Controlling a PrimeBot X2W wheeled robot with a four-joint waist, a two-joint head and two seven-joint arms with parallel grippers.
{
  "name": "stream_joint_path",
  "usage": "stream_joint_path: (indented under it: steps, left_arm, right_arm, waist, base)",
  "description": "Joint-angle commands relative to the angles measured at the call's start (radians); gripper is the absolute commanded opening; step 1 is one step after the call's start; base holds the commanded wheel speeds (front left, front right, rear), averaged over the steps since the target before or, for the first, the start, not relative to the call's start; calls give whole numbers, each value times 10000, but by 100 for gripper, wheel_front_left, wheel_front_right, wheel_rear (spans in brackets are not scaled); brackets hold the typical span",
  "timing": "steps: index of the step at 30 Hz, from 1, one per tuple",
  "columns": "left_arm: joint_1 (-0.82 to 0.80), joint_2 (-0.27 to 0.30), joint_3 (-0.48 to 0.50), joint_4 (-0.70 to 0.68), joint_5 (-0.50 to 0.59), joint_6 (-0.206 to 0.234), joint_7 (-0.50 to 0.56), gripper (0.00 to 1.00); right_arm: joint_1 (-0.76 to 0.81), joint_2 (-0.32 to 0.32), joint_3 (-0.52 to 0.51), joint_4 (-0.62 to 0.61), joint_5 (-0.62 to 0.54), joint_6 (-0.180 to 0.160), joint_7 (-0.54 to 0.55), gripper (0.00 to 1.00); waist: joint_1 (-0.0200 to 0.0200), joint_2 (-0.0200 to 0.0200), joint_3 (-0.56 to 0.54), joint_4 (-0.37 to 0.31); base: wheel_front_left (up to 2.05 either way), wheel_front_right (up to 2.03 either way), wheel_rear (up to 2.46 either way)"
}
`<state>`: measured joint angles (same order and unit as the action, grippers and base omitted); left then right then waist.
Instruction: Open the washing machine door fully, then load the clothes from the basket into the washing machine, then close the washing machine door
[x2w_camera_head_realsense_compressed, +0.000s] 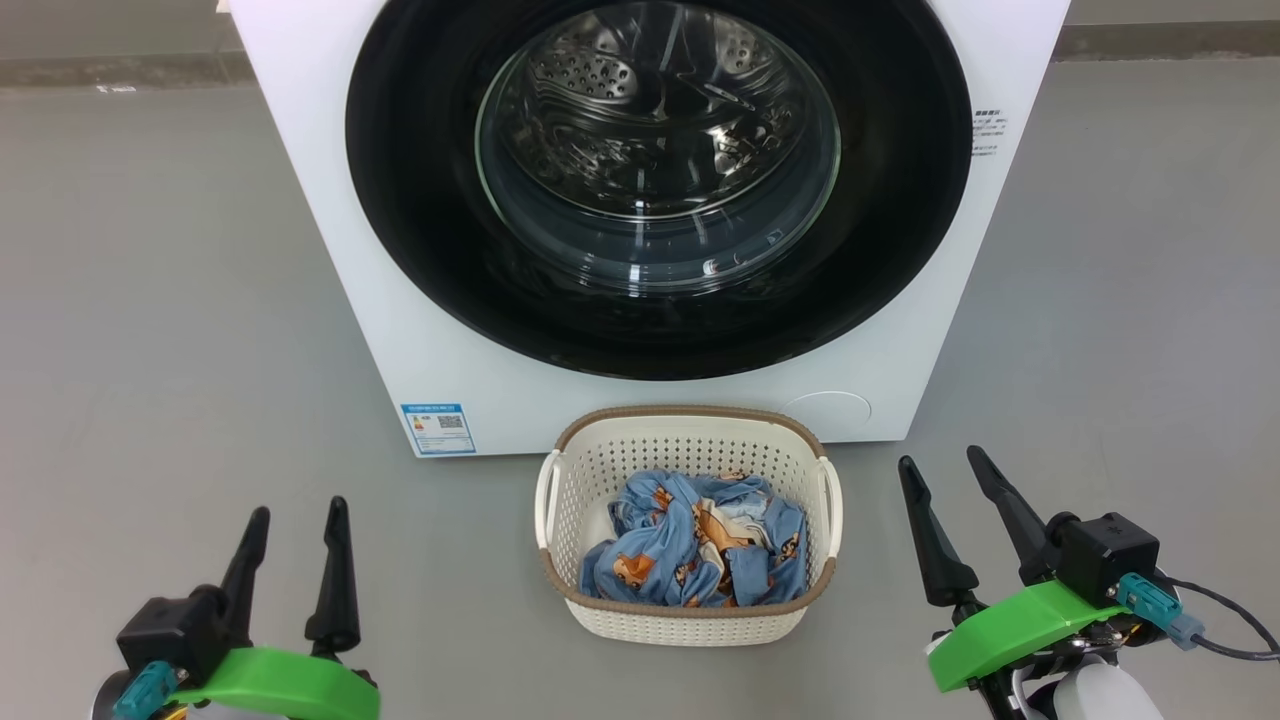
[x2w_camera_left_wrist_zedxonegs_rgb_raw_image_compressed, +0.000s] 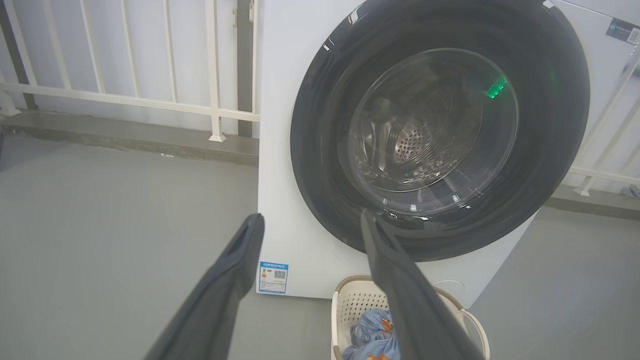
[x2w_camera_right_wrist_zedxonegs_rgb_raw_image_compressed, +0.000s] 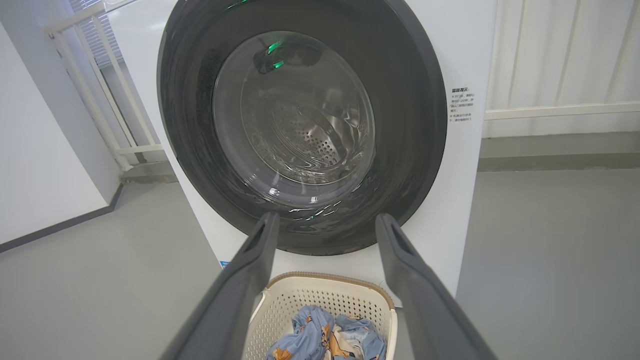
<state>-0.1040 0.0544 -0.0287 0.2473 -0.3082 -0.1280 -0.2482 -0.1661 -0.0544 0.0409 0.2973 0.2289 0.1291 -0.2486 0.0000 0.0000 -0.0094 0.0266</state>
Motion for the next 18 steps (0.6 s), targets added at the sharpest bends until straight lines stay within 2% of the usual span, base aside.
stream_joint_path:
  steps: [1,18]
  left_arm:
    - [-499,155,335,-303,40,-25,-135,100]
    - [-464,164,314,-227,-73,-26,-136,100]
  right_arm:
    - [-421,40,201,-211,-71,16,-132,100]
    - [-452,41,313,-169,-2,16,-132,100]
  waist:
    - [0,0,-3,9]
    - [0,0,-49,12]
  base:
    - [0,0,0]
    - [0,0,0]
